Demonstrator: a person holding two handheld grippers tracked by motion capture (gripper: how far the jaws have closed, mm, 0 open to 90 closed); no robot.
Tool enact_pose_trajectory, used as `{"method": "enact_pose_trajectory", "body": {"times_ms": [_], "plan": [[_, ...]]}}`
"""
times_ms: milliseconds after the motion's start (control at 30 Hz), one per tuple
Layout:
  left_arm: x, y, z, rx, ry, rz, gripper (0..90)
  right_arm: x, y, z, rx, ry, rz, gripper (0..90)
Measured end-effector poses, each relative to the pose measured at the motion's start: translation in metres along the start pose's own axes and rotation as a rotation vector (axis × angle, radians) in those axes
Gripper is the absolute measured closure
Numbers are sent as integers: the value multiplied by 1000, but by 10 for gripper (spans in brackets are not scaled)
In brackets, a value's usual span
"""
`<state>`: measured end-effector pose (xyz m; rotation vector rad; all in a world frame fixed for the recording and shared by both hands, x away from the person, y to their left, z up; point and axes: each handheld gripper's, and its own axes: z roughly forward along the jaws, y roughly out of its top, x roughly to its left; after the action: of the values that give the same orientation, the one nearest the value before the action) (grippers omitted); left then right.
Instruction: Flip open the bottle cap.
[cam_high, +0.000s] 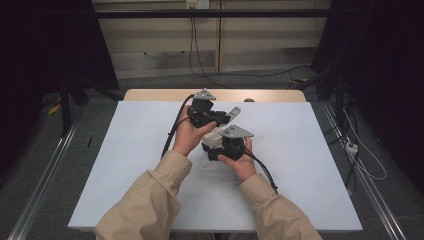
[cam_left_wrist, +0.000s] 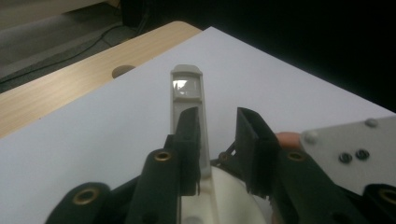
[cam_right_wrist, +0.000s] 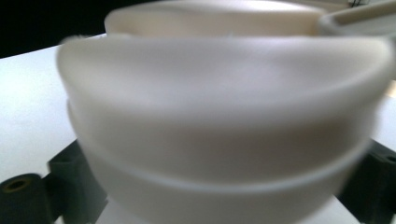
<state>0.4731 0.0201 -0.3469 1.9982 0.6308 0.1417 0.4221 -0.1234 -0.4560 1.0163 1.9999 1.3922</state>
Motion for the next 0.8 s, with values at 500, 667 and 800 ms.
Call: {"method": "enact_pose_trajectory", "body": {"times_ms": [500, 667, 800], "plan": [[3, -40, -52, -25, 39, -22, 371, 1, -4, -37, 95, 48, 12, 56], [4, -61, -62, -8, 38, -29, 307, -3, -11, -54, 119, 50, 14, 55], [7, -78, -67, 10, 43, -34, 270, -5, -16, -66, 130, 60, 4, 54]]}}
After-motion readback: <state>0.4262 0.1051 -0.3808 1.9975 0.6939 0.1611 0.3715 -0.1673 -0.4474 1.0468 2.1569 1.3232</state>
